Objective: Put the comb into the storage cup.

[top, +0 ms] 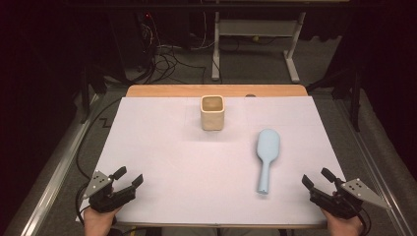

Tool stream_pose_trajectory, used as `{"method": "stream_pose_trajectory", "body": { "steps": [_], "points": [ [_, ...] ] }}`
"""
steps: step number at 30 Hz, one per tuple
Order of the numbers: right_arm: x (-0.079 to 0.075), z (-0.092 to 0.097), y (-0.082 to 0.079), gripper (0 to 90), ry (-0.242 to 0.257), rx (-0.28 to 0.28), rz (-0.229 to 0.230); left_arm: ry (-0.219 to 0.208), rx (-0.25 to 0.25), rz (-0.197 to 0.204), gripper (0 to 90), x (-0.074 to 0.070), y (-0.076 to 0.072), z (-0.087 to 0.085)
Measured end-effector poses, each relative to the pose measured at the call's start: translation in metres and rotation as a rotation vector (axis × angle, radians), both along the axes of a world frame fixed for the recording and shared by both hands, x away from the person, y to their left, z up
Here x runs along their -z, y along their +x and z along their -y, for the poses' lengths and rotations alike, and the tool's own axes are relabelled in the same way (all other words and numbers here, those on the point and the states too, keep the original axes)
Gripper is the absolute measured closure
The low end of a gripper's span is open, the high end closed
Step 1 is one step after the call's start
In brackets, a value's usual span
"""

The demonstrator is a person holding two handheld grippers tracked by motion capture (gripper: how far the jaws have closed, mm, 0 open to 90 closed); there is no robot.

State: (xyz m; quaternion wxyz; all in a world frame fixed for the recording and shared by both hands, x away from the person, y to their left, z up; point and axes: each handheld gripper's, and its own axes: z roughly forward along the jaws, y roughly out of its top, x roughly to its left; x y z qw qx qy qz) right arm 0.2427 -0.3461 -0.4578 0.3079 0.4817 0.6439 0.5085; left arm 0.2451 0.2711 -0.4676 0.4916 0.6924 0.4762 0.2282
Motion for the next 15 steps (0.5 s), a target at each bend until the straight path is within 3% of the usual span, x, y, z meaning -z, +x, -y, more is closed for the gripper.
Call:
{"method": "stream_pose_trajectory", "body": {
  "steps": [7,15],
  "points": [
    [-0.001,0.0002,-0.0013,25.3,-0.005,0.005,0.011,-0.004,-0.021,-0.007,29.0,-0.0004,0.0011,-0.0008],
    [-0.0027,-0.002,0.0005,25.2,-0.012,-0.009,0.014,0.006,0.002,-0.001,29.3,-0.0006,0.001,0.0009]
  ]
}}
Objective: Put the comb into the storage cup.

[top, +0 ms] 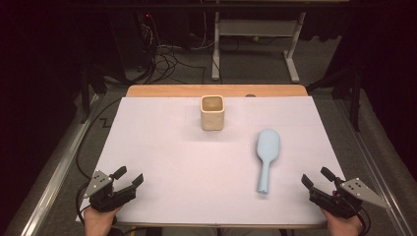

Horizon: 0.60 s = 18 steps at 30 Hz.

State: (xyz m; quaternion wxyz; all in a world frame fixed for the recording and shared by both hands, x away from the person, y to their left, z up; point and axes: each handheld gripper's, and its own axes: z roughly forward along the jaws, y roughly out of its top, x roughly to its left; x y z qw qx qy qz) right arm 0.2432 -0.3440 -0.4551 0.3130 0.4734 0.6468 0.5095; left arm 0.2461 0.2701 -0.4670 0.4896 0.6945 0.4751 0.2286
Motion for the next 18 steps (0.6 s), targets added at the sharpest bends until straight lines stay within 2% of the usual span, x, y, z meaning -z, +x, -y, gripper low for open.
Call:
{"method": "stream_pose_trajectory", "body": {
  "steps": [7,11,18],
  "points": [
    [-0.0017,-0.0013,-0.0006,25.2,0.001,-0.007,0.007,0.012,0.016,-0.003,29.5,0.0004,0.0003,0.0021],
    [-0.0025,-0.0035,0.0027,24.7,0.023,-0.014,0.006,0.004,0.014,-0.008,29.5,0.0004,0.0016,0.0016],
    [-0.0045,-0.0098,0.0065,24.6,0.014,-0.03,0.011,-0.003,0.02,-0.007,29.8,-0.0001,0.0025,0.0021]
  ]
}}
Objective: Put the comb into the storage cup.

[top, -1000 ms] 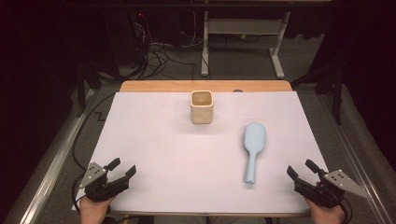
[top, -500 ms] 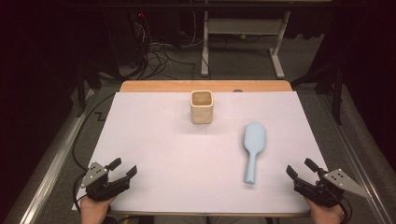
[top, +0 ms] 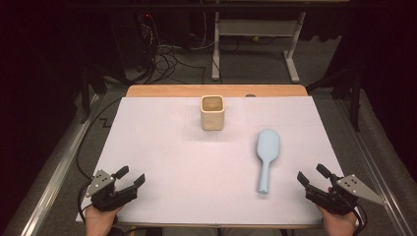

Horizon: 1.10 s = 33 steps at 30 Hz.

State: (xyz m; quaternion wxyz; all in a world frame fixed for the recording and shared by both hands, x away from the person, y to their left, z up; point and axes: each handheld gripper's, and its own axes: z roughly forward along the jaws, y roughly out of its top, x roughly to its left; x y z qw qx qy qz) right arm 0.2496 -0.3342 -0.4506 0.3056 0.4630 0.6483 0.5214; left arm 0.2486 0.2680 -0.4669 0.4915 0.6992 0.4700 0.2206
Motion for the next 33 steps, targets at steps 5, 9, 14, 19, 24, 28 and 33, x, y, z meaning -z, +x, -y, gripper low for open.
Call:
{"method": "stream_pose_trajectory", "body": {
  "steps": [5,9,14,19,24,28,33],
  "points": [
    [-0.001,-0.002,0.0,24.6,-0.008,-0.005,0.004,0.001,0.005,0.001,29.8,0.0,0.001,0.001],
    [-0.001,-0.005,0.001,24.6,-0.01,-0.009,0.007,0.001,0.007,-0.003,29.9,0.0,0.003,0.001],
    [-0.002,-0.008,0.002,24.6,-0.015,-0.015,0.009,-0.001,0.012,-0.007,30.0,0.0,0.004,0.003],
    [-0.004,-0.012,0.004,24.3,-0.01,-0.021,0.017,0.002,0.011,-0.009,30.1,0.0,0.005,0.002],
    [-0.004,-0.018,0.005,24.3,-0.016,-0.034,0.016,0.002,0.014,-0.011,30.2,0.0,0.005,0.003],
    [-0.005,-0.022,0.007,24.2,-0.016,-0.041,0.022,0.007,0.018,-0.011,30.2,0.0,0.004,0.003],
    [-0.005,-0.024,0.007,24.2,-0.014,-0.046,0.019,0.002,0.017,-0.003,30.2,-0.001,0.002,0.003]
  ]
}}
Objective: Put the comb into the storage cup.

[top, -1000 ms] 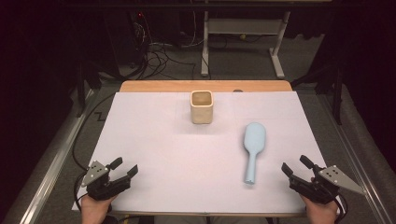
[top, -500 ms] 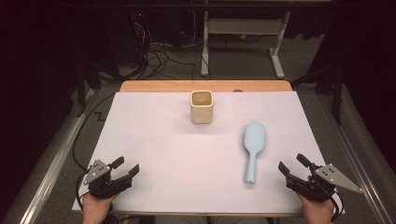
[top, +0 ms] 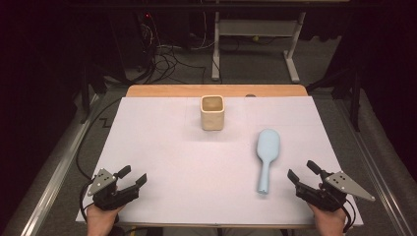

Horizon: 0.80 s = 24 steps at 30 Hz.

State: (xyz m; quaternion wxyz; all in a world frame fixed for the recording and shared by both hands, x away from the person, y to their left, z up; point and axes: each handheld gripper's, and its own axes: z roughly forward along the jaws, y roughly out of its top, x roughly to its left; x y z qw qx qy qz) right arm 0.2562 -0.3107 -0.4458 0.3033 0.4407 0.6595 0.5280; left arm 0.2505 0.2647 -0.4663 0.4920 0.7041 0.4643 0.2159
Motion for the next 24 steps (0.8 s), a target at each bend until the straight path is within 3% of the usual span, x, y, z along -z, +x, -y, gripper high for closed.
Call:
{"method": "stream_pose_trajectory", "body": {
  "steps": [24],
  "points": [
    [-0.003,-0.023,0.007,23.8,-0.001,-0.06,0.003,0.013,0.016,-0.001,30.4,0.0,0.001,0.003]
  ]
}}
